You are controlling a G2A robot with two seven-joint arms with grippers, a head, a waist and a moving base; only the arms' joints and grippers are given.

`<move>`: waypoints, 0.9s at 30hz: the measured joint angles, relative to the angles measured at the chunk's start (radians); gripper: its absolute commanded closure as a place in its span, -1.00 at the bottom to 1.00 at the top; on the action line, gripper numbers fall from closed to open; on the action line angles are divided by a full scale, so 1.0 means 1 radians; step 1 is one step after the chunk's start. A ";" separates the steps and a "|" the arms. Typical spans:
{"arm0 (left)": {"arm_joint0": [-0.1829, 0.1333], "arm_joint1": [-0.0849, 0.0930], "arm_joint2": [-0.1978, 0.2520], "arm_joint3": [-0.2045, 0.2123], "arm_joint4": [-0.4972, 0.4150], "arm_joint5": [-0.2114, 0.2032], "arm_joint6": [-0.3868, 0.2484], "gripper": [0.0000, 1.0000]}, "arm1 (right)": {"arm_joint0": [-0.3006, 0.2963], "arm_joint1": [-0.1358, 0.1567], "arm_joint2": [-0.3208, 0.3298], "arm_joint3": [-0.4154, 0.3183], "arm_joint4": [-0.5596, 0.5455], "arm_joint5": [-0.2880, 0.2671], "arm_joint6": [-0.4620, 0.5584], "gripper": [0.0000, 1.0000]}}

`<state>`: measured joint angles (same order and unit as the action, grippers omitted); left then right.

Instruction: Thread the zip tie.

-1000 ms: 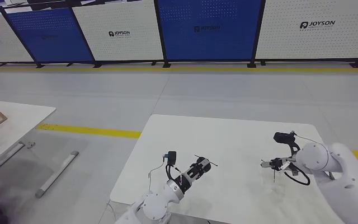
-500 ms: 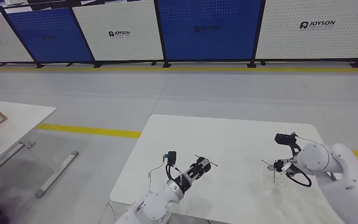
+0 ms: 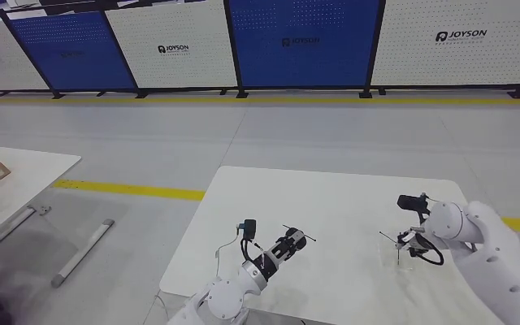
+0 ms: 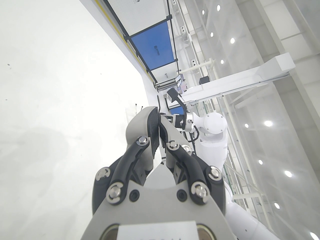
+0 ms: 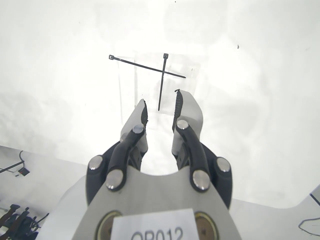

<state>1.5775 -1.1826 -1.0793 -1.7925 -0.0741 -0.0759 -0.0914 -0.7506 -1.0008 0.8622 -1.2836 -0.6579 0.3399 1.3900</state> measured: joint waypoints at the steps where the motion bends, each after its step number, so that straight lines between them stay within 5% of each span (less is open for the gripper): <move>1: 0.000 0.000 0.000 0.000 0.000 0.000 0.000 1.00 | 0.004 -0.004 -0.004 0.008 0.000 0.000 0.000 0.46; 14: 0.000 0.000 0.000 0.000 0.000 0.000 0.000 1.00 | 0.075 -0.056 -0.085 0.130 0.017 0.000 0.000 0.50; 27: 0.000 0.000 0.000 0.000 0.000 0.000 0.000 1.00 | 0.087 -0.079 -0.108 0.180 0.006 0.000 0.000 0.52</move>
<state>1.5775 -1.1826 -1.0793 -1.7925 -0.0741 -0.0759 -0.0914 -0.6641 -1.0803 0.7542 -1.1039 -0.6515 0.3400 1.3900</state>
